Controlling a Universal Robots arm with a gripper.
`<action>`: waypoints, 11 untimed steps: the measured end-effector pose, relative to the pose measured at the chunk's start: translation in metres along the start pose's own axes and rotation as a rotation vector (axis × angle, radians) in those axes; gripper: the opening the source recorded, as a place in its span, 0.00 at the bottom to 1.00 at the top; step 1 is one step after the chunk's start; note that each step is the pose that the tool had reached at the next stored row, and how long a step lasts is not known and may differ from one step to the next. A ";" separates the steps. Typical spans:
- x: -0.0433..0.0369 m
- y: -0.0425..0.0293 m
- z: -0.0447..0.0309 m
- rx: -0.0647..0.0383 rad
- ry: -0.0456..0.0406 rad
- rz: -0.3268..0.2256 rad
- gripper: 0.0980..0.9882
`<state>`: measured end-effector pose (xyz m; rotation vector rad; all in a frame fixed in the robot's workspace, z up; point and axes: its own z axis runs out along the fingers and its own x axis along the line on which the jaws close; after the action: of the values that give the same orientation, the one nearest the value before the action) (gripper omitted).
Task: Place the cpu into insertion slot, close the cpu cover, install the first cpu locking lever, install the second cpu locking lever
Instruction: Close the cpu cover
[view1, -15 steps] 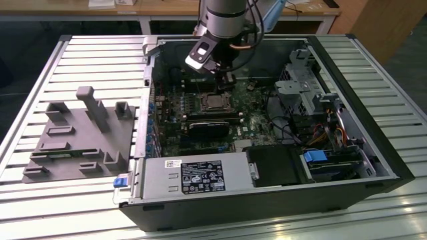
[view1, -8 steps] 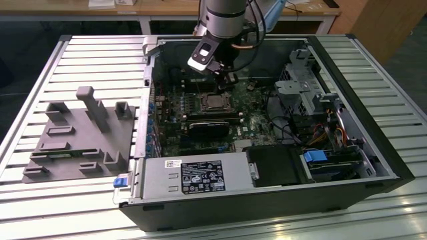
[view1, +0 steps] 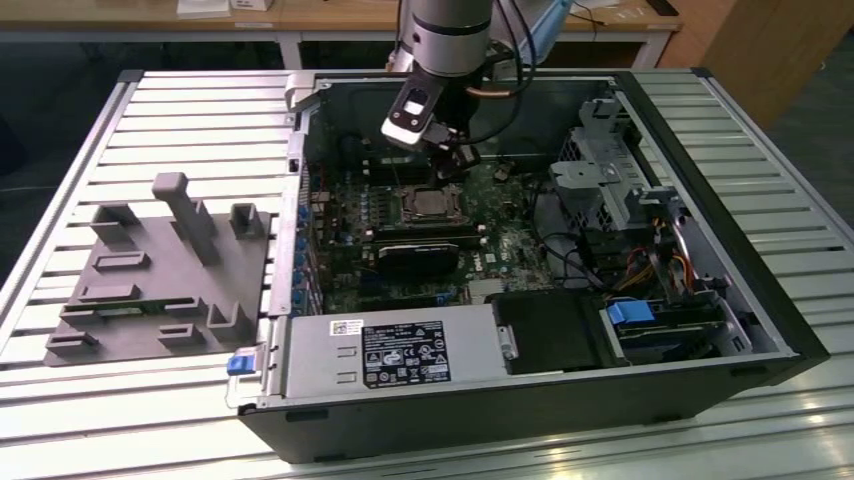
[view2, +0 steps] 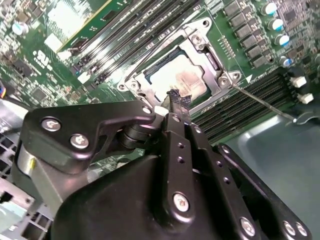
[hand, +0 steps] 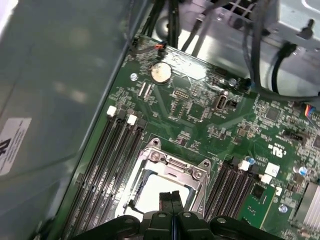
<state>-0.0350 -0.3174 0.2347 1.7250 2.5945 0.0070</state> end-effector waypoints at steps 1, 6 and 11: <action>0.0000 0.0000 0.0000 0.000 0.0002 -0.014 0.00; 0.0000 0.0000 0.0000 -0.002 0.0016 -0.085 0.00; 0.0000 0.0000 0.0001 -0.003 0.0029 -0.162 0.00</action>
<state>-0.0350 -0.3174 0.2346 1.5102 2.7257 0.0102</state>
